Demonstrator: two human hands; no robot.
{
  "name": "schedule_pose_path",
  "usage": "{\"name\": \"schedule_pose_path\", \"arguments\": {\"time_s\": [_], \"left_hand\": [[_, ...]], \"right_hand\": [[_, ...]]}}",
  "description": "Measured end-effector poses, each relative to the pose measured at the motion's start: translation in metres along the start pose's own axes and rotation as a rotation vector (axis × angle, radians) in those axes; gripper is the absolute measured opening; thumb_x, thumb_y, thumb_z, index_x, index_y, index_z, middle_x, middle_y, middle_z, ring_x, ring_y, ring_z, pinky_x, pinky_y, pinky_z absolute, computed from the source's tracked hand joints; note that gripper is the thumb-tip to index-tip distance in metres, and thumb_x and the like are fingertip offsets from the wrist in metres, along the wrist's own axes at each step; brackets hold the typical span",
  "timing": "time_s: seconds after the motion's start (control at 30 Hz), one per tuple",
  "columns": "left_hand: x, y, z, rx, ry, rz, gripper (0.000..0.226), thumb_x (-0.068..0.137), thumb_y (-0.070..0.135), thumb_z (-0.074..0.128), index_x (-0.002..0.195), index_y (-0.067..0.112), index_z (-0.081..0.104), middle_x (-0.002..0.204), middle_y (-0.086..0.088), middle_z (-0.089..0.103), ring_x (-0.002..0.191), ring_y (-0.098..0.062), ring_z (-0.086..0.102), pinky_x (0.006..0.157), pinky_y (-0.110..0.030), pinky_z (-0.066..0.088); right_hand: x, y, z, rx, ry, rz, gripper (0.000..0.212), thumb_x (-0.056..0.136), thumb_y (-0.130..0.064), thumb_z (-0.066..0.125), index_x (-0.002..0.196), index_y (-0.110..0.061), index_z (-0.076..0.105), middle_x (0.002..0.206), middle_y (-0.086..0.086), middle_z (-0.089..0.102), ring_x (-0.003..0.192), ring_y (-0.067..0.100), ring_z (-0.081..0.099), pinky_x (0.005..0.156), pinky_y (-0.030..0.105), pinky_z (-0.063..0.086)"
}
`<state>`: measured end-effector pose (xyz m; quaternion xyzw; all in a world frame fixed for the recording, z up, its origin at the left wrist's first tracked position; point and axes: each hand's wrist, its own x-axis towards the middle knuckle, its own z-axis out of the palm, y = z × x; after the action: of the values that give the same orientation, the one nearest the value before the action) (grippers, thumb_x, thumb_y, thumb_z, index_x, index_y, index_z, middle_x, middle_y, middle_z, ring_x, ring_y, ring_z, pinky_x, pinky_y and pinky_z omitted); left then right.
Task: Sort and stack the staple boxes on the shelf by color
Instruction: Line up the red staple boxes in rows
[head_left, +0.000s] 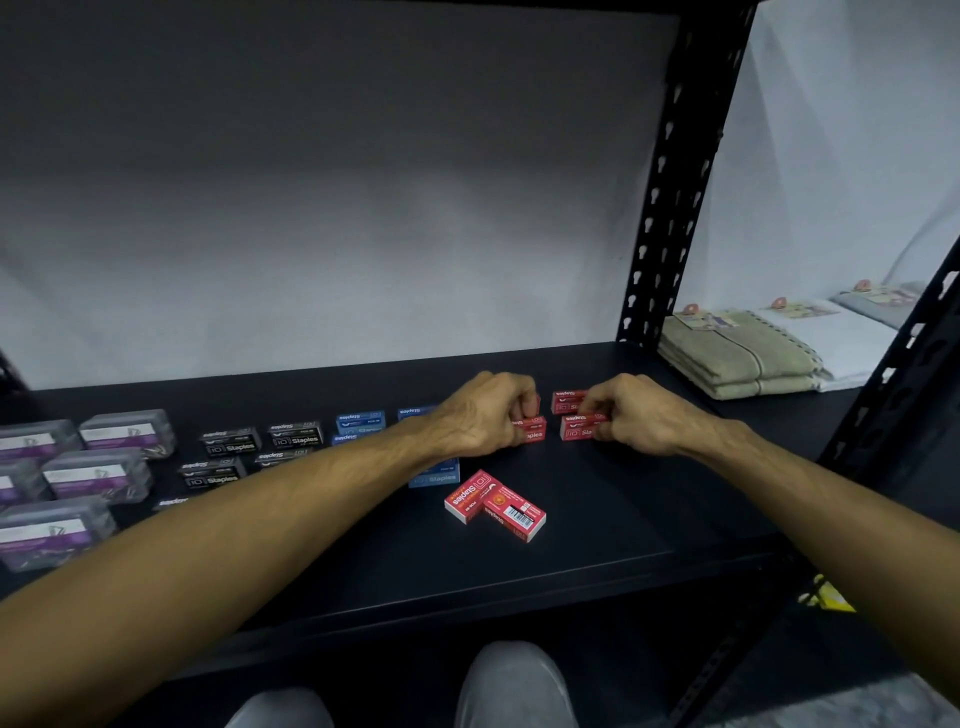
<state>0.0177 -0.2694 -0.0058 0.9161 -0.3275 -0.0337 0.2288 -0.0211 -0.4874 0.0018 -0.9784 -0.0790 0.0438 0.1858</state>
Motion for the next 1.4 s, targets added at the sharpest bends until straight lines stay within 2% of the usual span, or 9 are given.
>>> {"name": "schedule_pose_path", "arguments": {"time_s": [0.13, 0.23, 0.37, 0.53, 0.67, 0.8, 0.97, 1.07, 1.4], "left_hand": [[0.003, 0.0, 0.002, -0.014, 0.008, -0.003, 0.021, 0.083, 0.011, 0.074, 0.096, 0.019, 0.06, 0.09, 0.008, 0.061, 0.083, -0.01, 0.062, 0.074, -0.026, 0.054], [0.0, 0.0, 0.002, -0.011, -0.001, -0.003, 0.025, 0.083, 0.016, 0.075, 0.103, 0.018, 0.061, 0.092, 0.005, 0.064, 0.08, -0.01, 0.062, 0.074, -0.029, 0.055], [-0.01, 0.002, -0.009, 0.044, 0.108, 0.027, 0.032, 0.084, 0.03, 0.074, 0.111, 0.02, 0.061, 0.093, 0.007, 0.061, 0.074, -0.004, 0.056, 0.065, -0.021, 0.046], [-0.035, 0.002, -0.033, 0.063, 0.084, 0.04, 0.021, 0.086, 0.029, 0.072, 0.105, 0.021, 0.066, 0.09, 0.008, 0.065, 0.076, -0.006, 0.06, 0.063, -0.018, 0.044], [-0.056, 0.004, -0.044, 0.172, -0.081, 0.052, 0.028, 0.085, 0.032, 0.073, 0.111, 0.023, 0.068, 0.096, 0.008, 0.068, 0.081, -0.004, 0.061, 0.066, -0.018, 0.044], [-0.071, 0.005, -0.043, 0.297, -0.189, 0.076, 0.039, 0.084, 0.037, 0.073, 0.119, 0.022, 0.066, 0.101, 0.011, 0.066, 0.098, -0.01, 0.059, 0.073, -0.021, 0.043], [-0.077, 0.006, -0.031, 0.394, -0.192, 0.095, 0.033, 0.08, 0.047, 0.073, 0.107, 0.029, 0.068, 0.087, 0.017, 0.058, 0.095, -0.012, 0.05, 0.075, -0.028, 0.045], [-0.077, 0.004, -0.024, 0.442, -0.198, 0.077, 0.033, 0.078, 0.049, 0.072, 0.105, 0.031, 0.068, 0.092, 0.01, 0.059, 0.096, -0.014, 0.047, 0.081, -0.038, 0.05], [-0.075, 0.0, -0.021, 0.482, -0.152, 0.065, 0.046, 0.077, 0.055, 0.071, 0.118, 0.035, 0.063, 0.105, 0.01, 0.061, 0.101, -0.015, 0.044, 0.088, -0.04, 0.046]], "right_hand": [[0.001, 0.002, 0.003, 0.002, 0.031, 0.003, 0.019, 0.088, -0.015, 0.069, 0.102, -0.028, 0.07, 0.083, -0.013, 0.065, 0.073, 0.0, 0.062, 0.063, 0.016, 0.044], [-0.001, 0.003, 0.006, 0.001, 0.056, 0.003, 0.025, 0.088, -0.016, 0.07, 0.111, -0.025, 0.068, 0.081, -0.016, 0.06, 0.069, -0.001, 0.058, 0.061, 0.014, 0.041], [-0.003, 0.003, 0.005, -0.07, 0.156, -0.019, 0.042, 0.084, -0.024, 0.074, 0.124, -0.023, 0.061, 0.104, -0.007, 0.052, 0.082, 0.005, 0.051, 0.075, 0.02, 0.04], [-0.013, -0.012, -0.002, -0.082, 0.301, -0.08, 0.035, 0.085, -0.028, 0.072, 0.119, -0.02, 0.064, 0.106, -0.004, 0.052, 0.084, 0.008, 0.051, 0.075, 0.022, 0.039], [-0.027, -0.04, 0.002, -0.024, 0.207, -0.122, 0.018, 0.087, -0.03, 0.071, 0.103, -0.023, 0.069, 0.094, -0.009, 0.065, 0.074, -0.001, 0.056, 0.066, 0.016, 0.04], [-0.042, -0.069, 0.013, 0.007, 0.046, -0.116, 0.017, 0.087, -0.04, 0.07, 0.096, -0.026, 0.069, 0.086, -0.011, 0.065, 0.076, 0.002, 0.061, 0.066, 0.022, 0.045], [-0.058, -0.092, 0.03, 0.024, -0.091, -0.102, 0.024, 0.083, -0.048, 0.07, 0.089, -0.024, 0.071, 0.081, -0.007, 0.07, 0.072, 0.006, 0.064, 0.061, 0.022, 0.045], [-0.063, -0.096, 0.04, 0.0, -0.094, -0.089, 0.029, 0.079, -0.049, 0.074, 0.09, -0.023, 0.069, 0.076, -0.005, 0.07, 0.064, 0.006, 0.062, 0.056, 0.022, 0.044], [-0.073, -0.077, 0.035, -0.031, -0.084, -0.014, 0.026, 0.083, -0.04, 0.074, 0.101, -0.022, 0.066, 0.081, -0.004, 0.065, 0.07, 0.009, 0.061, 0.058, 0.023, 0.042]]}}
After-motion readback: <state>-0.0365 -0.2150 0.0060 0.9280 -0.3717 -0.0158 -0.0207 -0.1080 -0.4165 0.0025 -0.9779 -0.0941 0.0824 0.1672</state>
